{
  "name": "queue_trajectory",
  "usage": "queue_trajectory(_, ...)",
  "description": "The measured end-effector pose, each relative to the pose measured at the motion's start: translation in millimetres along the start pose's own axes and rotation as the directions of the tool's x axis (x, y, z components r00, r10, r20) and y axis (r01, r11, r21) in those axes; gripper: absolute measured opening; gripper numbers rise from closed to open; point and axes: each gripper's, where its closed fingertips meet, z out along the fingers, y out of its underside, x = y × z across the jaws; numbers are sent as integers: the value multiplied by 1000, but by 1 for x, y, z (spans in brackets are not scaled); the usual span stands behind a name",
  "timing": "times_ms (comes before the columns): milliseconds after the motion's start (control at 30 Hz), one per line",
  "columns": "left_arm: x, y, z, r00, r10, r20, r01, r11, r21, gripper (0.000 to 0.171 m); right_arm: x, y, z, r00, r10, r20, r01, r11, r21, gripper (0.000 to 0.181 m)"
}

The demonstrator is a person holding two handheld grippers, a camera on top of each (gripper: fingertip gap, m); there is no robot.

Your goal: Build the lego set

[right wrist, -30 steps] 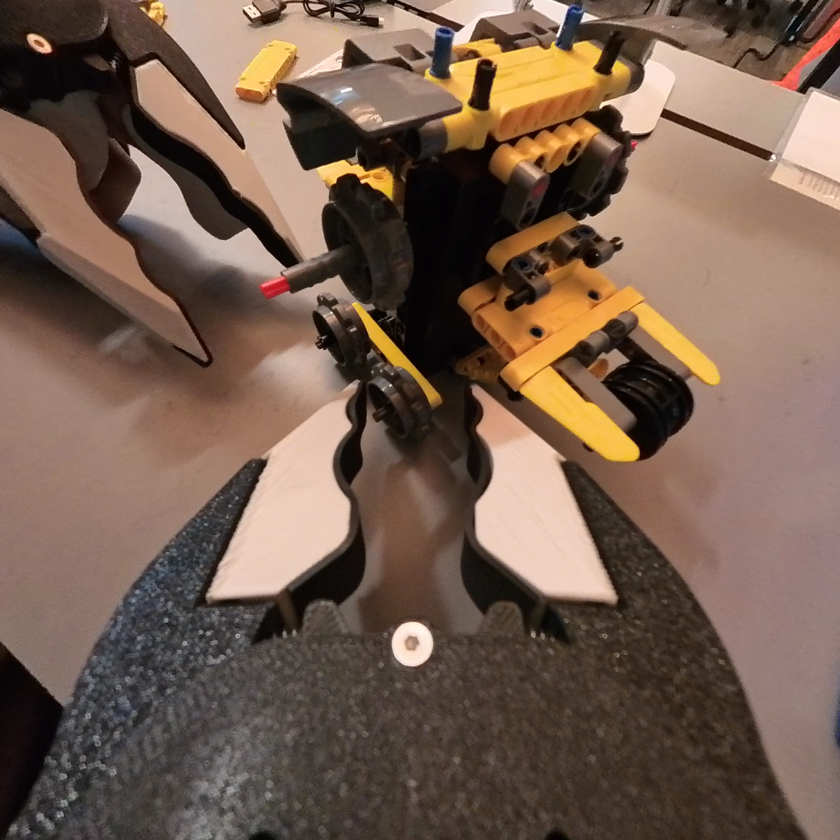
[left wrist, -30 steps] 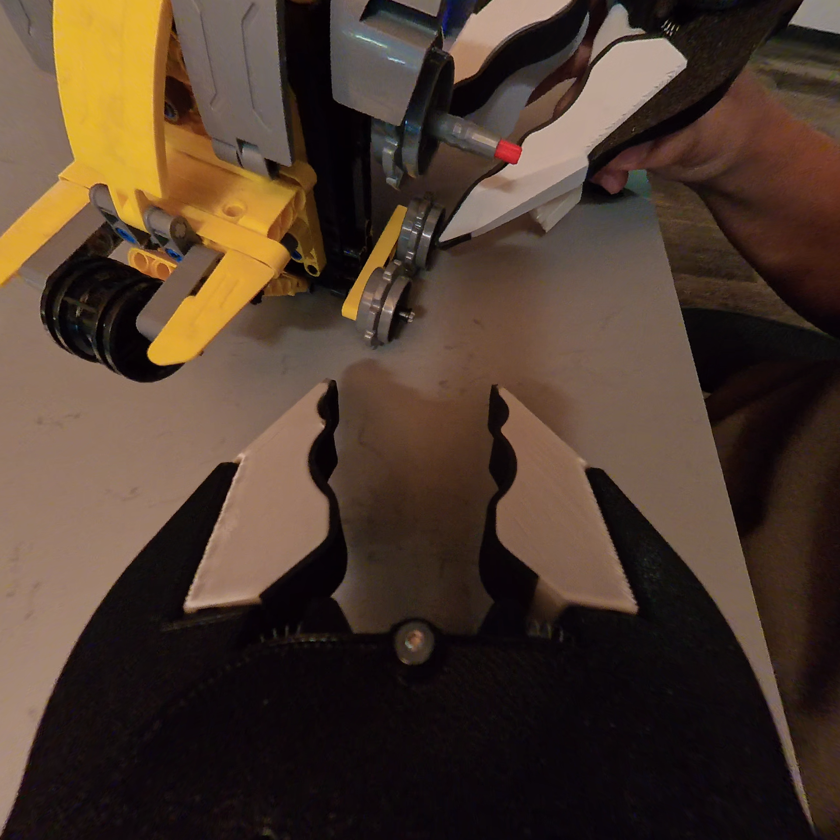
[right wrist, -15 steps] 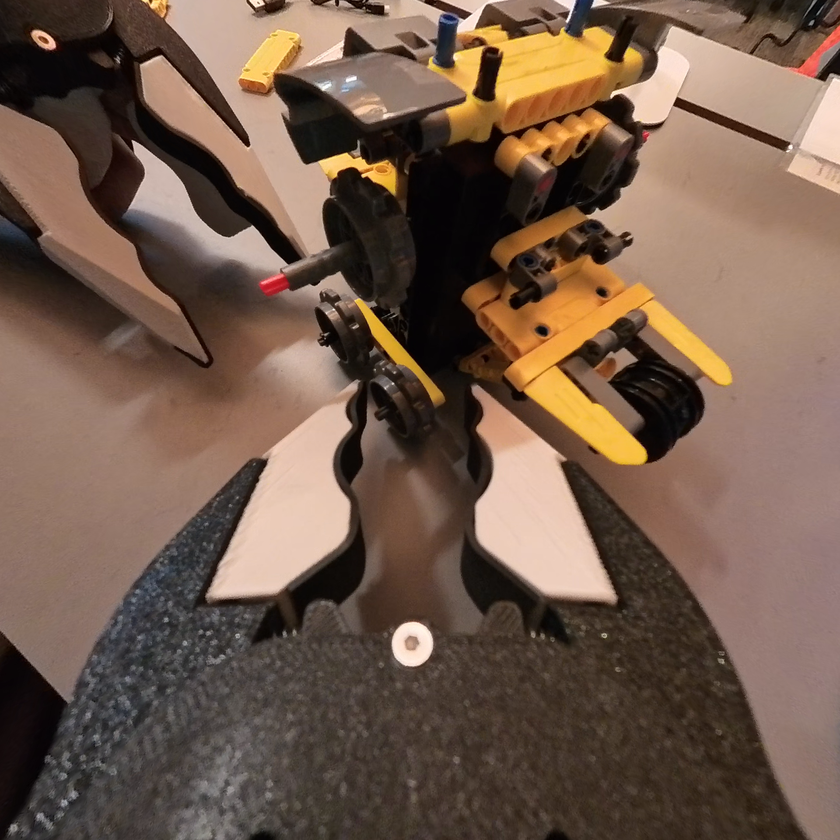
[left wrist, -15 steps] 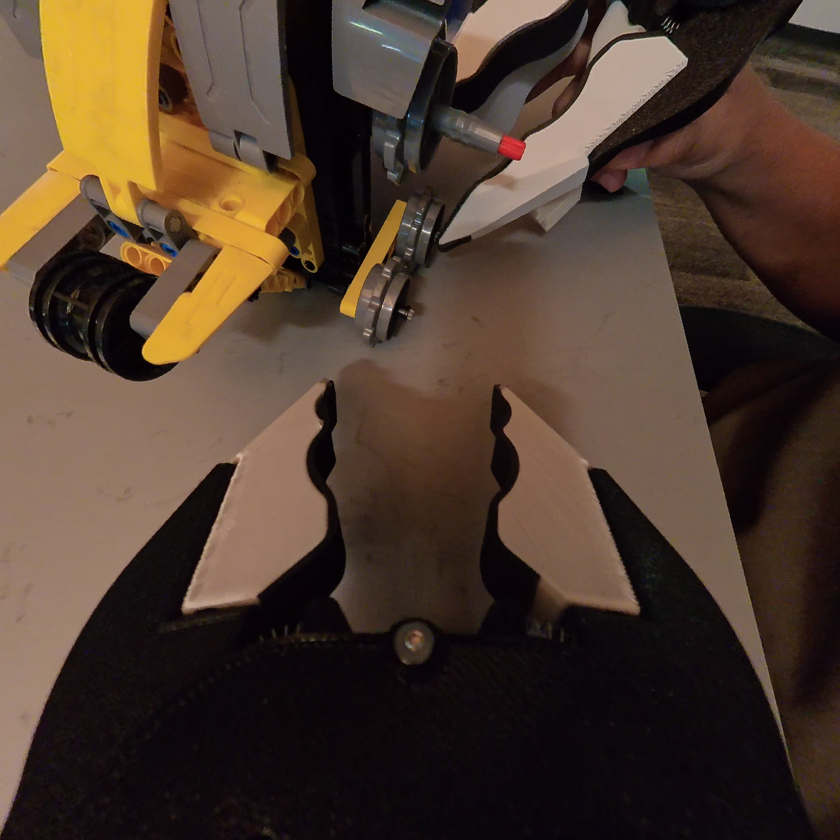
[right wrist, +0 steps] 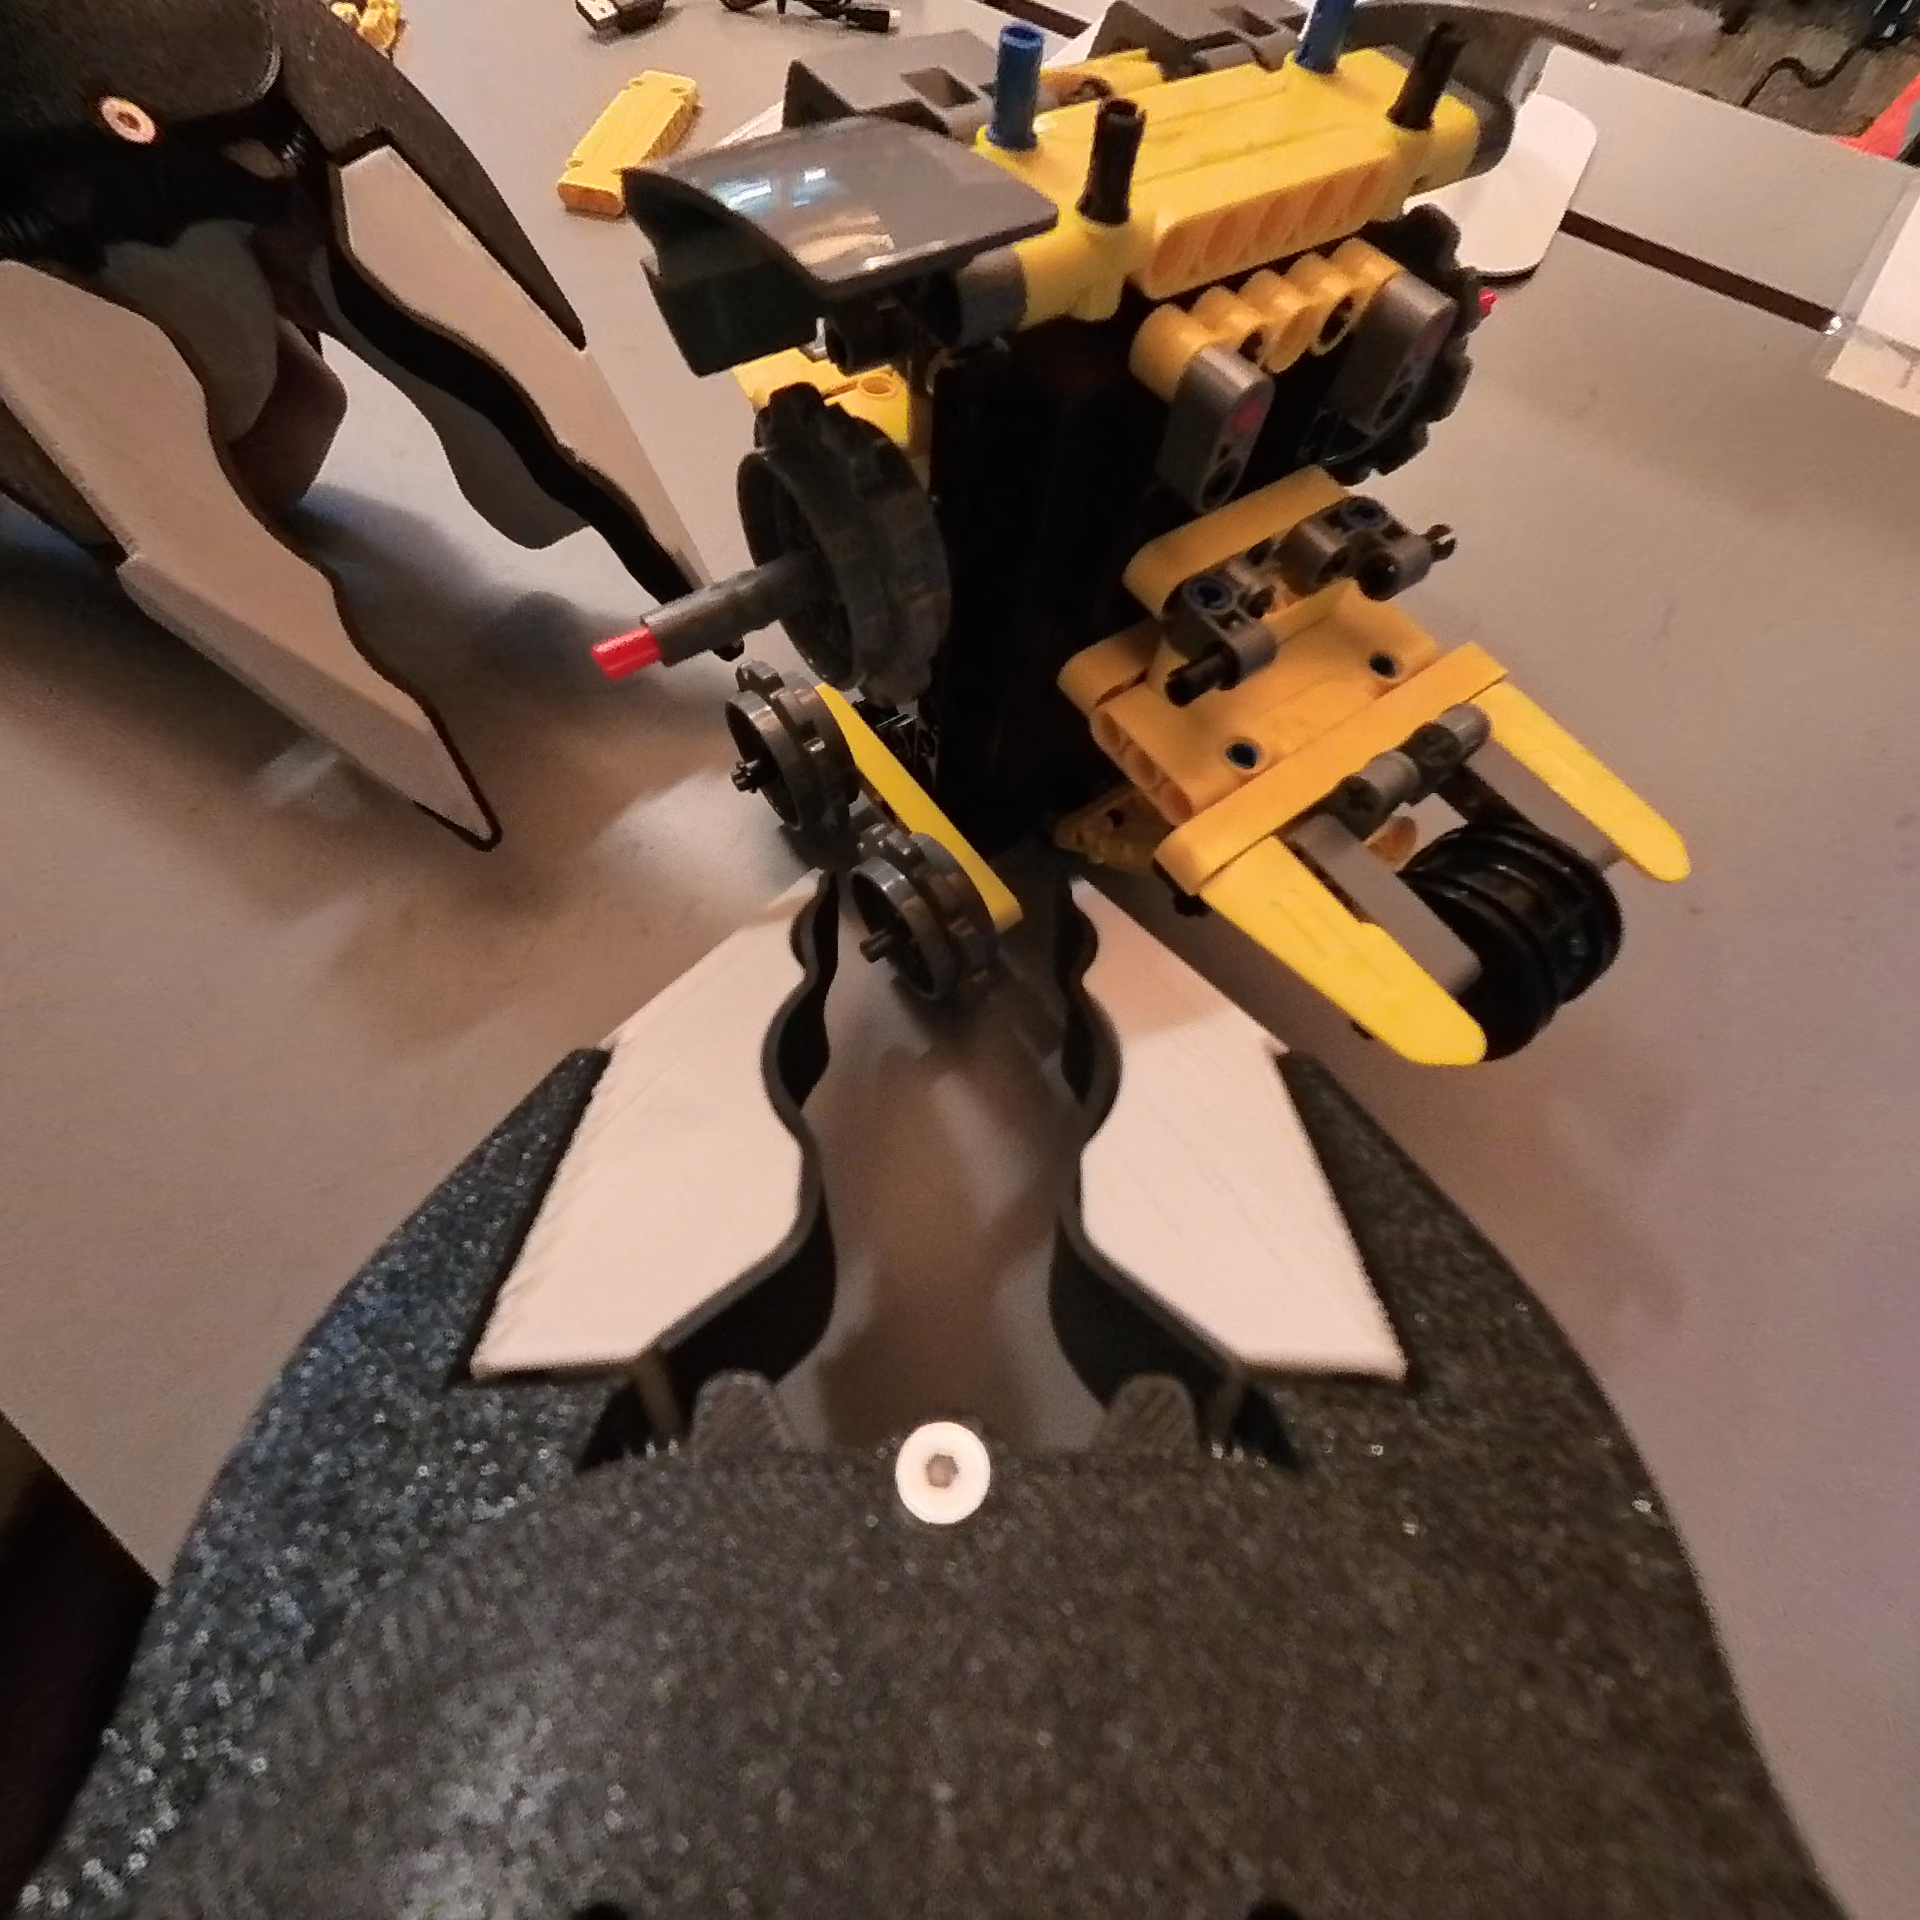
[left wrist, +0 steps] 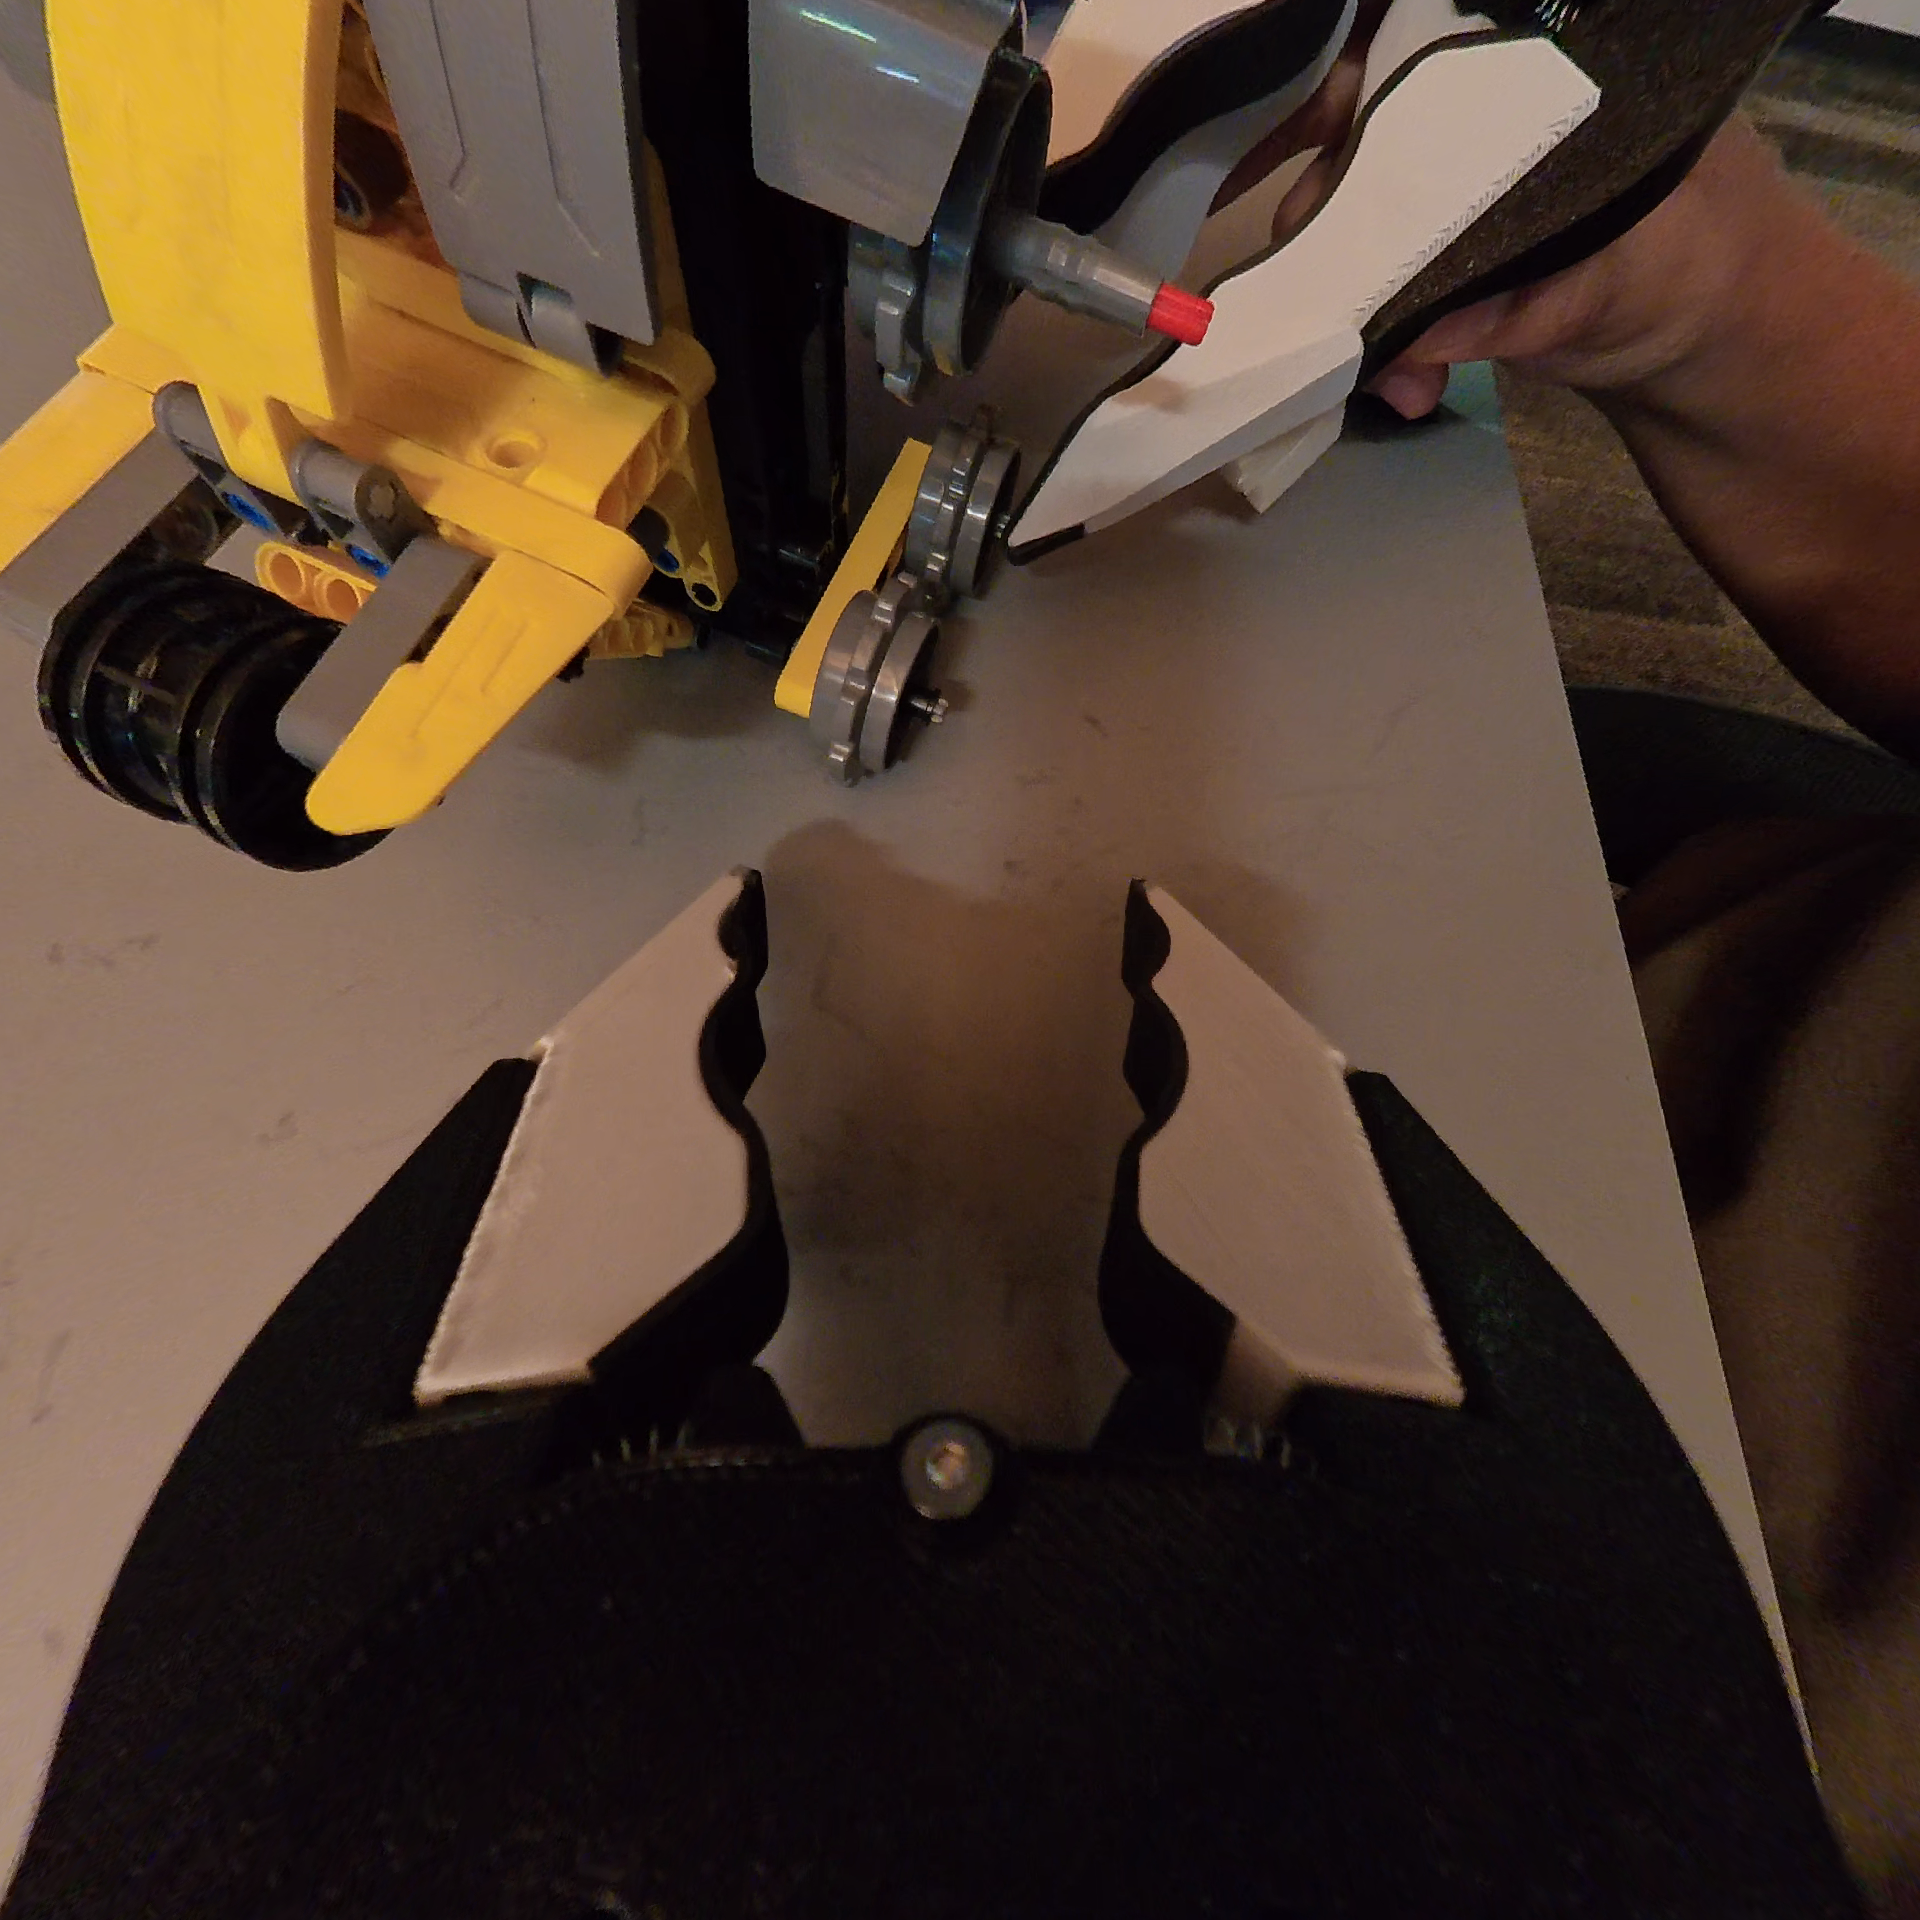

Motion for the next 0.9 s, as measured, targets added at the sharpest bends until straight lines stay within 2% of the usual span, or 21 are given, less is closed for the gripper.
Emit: queue_trajectory(900,-1,0,2,1000,-10,-3,10,1000,-7,66,0,1,1,1000,7,10,-7,1000,-5,42)
